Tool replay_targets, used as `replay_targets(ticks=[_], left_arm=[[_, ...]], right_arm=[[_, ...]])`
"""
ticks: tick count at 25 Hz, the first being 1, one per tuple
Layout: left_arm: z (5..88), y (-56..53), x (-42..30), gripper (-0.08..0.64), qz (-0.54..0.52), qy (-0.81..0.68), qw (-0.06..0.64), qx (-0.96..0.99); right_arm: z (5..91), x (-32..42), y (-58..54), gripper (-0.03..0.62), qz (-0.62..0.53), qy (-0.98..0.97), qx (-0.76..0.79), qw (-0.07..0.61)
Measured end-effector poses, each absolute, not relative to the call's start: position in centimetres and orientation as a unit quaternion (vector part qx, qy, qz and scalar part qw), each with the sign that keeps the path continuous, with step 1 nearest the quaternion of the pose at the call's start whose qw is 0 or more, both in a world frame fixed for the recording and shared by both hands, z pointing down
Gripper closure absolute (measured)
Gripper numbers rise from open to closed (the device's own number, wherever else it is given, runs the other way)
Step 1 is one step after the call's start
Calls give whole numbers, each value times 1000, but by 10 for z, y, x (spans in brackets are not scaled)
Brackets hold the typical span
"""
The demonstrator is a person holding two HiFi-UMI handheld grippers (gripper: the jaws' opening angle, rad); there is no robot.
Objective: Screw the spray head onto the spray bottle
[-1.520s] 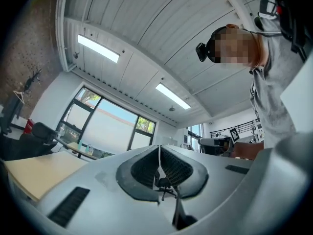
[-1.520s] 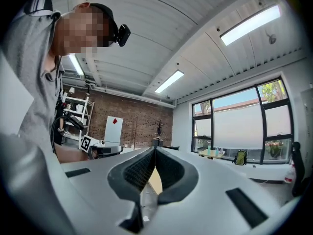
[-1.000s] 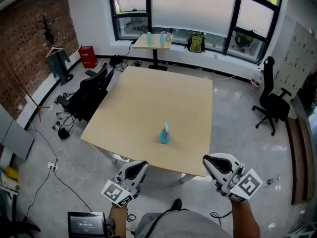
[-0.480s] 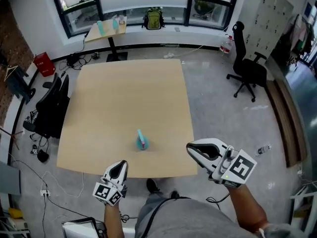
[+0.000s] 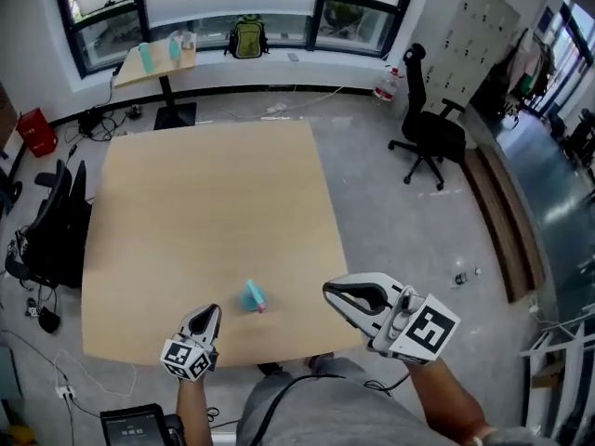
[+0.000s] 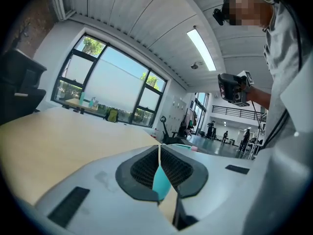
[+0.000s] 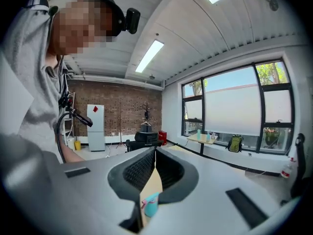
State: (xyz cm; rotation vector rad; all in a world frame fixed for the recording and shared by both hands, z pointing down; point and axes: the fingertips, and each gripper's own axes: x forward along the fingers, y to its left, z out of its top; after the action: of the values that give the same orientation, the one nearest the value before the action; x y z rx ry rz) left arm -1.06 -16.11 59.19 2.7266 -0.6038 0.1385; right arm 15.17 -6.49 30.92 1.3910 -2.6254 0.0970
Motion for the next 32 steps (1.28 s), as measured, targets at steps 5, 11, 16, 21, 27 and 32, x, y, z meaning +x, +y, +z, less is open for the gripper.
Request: replay_targets(ticks=[5, 11, 16, 21, 27, 32], left_arm=[[614, -209, -18, 545, 33, -232, 192, 953], [636, -187, -22, 545, 63, -233, 200, 950], [642, -215, -21, 545, 54, -239, 192, 950], [652, -199, -31, 546, 72, -251, 212, 942], [648, -195, -14, 545, 83, -229, 185, 952], [660, -169, -4, 543, 106, -198, 162, 961]], right_arm=[[320, 148, -120, 585, 28, -880, 459, 116], [338, 145, -119, 586, 54, -893, 434, 108], [350, 151, -145, 585, 78, -886, 442, 118], [364, 141, -154, 586, 80, -901, 409, 121], [362, 160, -152, 586, 97, -896, 419, 109], [380, 160, -158, 586, 99, -903, 401, 120]])
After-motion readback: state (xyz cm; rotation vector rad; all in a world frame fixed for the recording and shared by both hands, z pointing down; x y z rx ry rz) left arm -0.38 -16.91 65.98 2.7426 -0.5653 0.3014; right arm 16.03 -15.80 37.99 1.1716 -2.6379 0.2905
